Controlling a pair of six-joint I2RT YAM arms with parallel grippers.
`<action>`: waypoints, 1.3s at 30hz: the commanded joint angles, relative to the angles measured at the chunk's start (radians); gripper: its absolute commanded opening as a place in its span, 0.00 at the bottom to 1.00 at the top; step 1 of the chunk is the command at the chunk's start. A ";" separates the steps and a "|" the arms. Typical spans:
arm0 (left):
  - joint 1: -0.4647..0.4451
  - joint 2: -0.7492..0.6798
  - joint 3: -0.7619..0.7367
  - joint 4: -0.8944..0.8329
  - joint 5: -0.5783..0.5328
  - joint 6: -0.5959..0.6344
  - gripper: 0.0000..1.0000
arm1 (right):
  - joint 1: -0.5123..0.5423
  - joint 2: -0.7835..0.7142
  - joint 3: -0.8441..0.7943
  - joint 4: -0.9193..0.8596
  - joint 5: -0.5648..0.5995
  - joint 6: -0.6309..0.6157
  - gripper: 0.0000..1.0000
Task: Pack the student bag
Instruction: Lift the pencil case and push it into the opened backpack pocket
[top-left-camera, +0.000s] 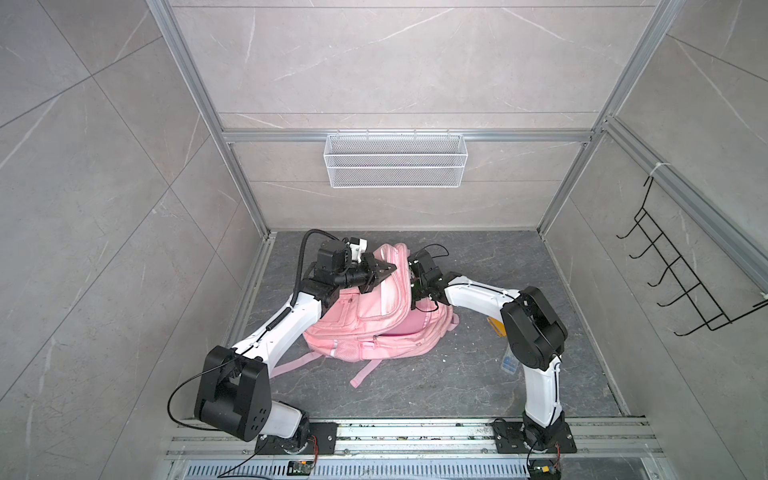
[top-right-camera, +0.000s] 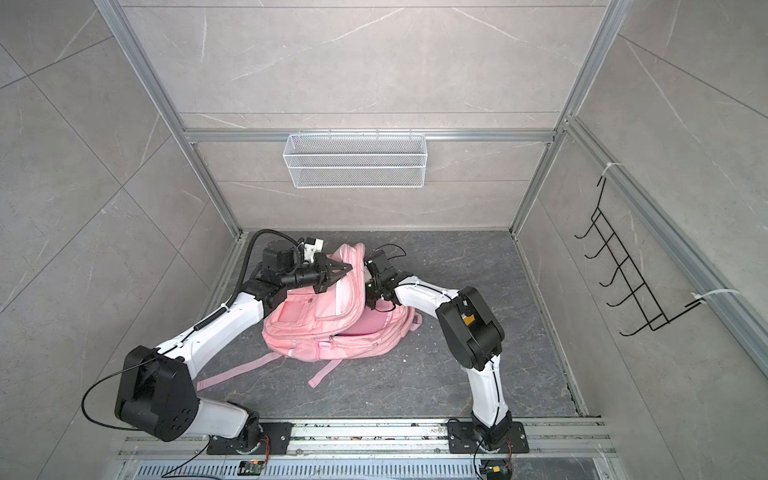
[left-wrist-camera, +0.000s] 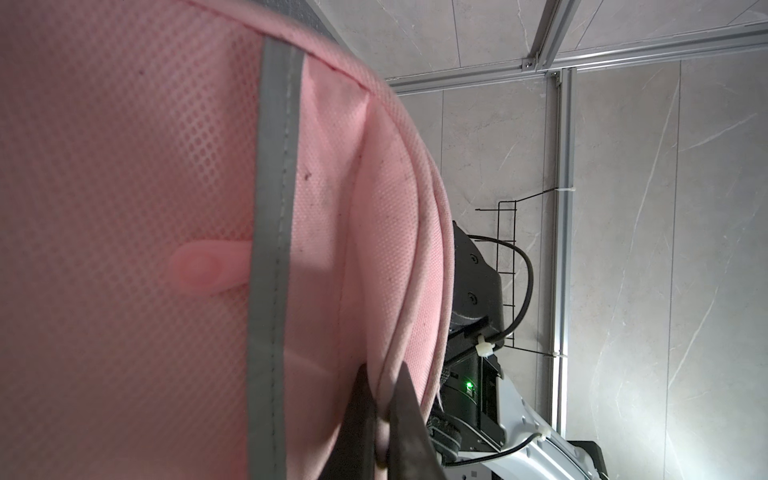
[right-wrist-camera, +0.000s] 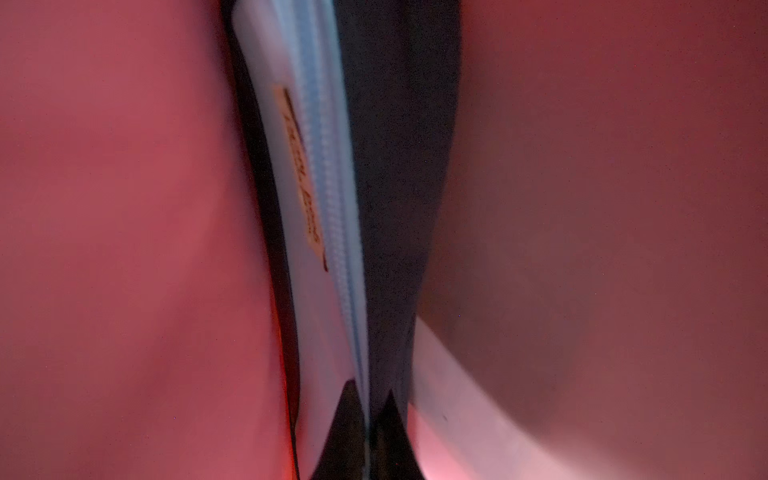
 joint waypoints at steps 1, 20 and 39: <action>-0.015 -0.003 0.088 0.222 0.042 -0.036 0.00 | 0.046 0.052 0.062 0.079 -0.064 0.021 0.00; -0.071 0.127 0.098 0.476 0.011 -0.200 0.00 | 0.101 0.275 0.241 0.260 -0.165 0.130 0.00; -0.010 0.113 0.037 0.433 -0.052 -0.218 0.00 | 0.092 0.170 0.100 0.478 -0.148 0.149 0.30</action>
